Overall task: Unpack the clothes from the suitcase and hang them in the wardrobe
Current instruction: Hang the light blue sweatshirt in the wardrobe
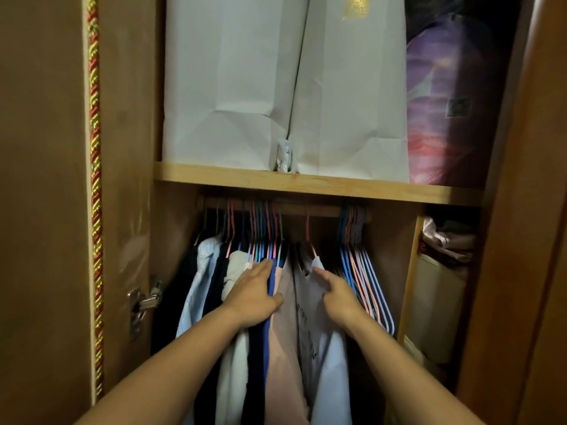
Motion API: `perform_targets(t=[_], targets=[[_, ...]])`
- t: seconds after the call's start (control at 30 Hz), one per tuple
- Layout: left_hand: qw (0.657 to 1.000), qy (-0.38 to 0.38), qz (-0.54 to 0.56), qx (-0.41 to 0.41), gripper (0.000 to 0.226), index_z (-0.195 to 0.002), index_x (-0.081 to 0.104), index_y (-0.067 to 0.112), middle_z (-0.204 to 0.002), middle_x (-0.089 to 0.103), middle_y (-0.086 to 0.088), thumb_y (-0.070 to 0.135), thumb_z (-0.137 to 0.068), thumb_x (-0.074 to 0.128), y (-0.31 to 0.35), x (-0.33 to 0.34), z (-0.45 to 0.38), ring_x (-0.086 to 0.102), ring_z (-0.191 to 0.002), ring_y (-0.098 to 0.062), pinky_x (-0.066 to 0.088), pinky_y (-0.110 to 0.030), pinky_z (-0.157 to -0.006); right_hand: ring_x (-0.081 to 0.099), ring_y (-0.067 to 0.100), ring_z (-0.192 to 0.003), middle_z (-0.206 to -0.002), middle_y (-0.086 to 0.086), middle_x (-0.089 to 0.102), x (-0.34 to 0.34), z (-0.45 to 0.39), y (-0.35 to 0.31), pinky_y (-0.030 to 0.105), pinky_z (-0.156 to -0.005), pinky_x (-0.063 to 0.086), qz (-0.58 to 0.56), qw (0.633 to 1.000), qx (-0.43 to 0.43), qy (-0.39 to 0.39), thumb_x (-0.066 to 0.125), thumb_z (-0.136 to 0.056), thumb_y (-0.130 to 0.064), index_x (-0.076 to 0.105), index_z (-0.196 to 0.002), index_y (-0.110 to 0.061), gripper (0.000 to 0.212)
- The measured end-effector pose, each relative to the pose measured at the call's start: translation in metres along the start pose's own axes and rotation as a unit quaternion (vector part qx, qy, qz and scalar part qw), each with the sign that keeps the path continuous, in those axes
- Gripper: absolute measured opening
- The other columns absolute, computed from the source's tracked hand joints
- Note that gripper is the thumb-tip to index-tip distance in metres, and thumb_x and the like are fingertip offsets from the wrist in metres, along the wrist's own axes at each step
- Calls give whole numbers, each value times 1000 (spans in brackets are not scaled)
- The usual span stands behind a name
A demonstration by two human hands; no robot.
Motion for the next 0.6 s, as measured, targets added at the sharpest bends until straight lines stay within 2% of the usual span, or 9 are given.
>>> perform_targets(t=[0.07,0.13,0.2,0.23,0.33,0.43,0.53,0.6], targets=[[1000,1,-9,1,85,-162,10,18,-169,9,1,40,-95,58,3,1,1,6,-155,-15,8,-29,-125,50,25,-133,-149,6,49,3,11,-4,39,-112,42,6,999,-26,21,38,-88,16,38,-152,-20,73],[1000,-10,-16,3,88,-162,8,19,-169,7,2,41,-94,59,6,2,1,5,-155,-15,7,-29,-125,57,23,-120,-144,10,52,8,19,-3,41,-105,47,13,998,-37,56,44,-92,9,24,-158,-24,76],[1000,-29,-11,0,90,-162,7,21,-169,4,5,43,-93,60,4,5,2,3,-155,-14,5,-28,-124,61,26,-106,-131,17,58,16,28,9,40,-91,50,19,994,3,103,44,-98,-2,15,-159,-22,71],[999,-39,1,-6,89,-162,7,23,-169,4,7,43,-93,60,2,6,2,2,-155,-14,4,-28,-123,61,29,-109,-131,18,58,26,28,13,38,-93,50,20,994,24,100,43,-100,-6,19,-158,-19,65],[995,-61,77,-25,84,-162,12,26,-168,6,10,35,-95,62,-4,7,-4,2,-155,-12,6,-29,-124,57,33,-118,-131,17,57,61,13,-8,36,-94,48,25,1000,14,10,44,-102,-17,37,-147,-14,46],[989,-59,127,-44,77,-161,18,23,-168,10,8,23,-97,61,-12,6,-9,6,-154,-11,7,-29,-125,56,34,-121,-133,18,58,78,2,-45,33,-93,46,68,994,-68,-51,52,-98,-20,40,-142,-10,47],[990,-49,127,-38,64,-160,22,19,-168,14,4,22,-103,52,-15,4,-11,9,-154,-12,6,-30,-125,46,18,-134,-150,4,47,82,13,-50,18,-101,34,10,991,-100,-93,48,-101,-17,27,-155,-18,58],[993,-27,112,-39,58,-159,26,15,-167,18,-1,22,-105,46,-14,3,-11,15,-154,-15,9,-29,-125,37,7,-139,-155,-7,37,85,28,-38,14,-107,27,-22,987,-112,-110,47,-101,-15,19,-159,-26,65]])
Point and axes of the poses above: each hand's wrist, its own z-axis away from the middle knuckle, its own x-axis out of the palm, y = z × x, the point moved 10 cm from there along -z, towards the middle knuckle
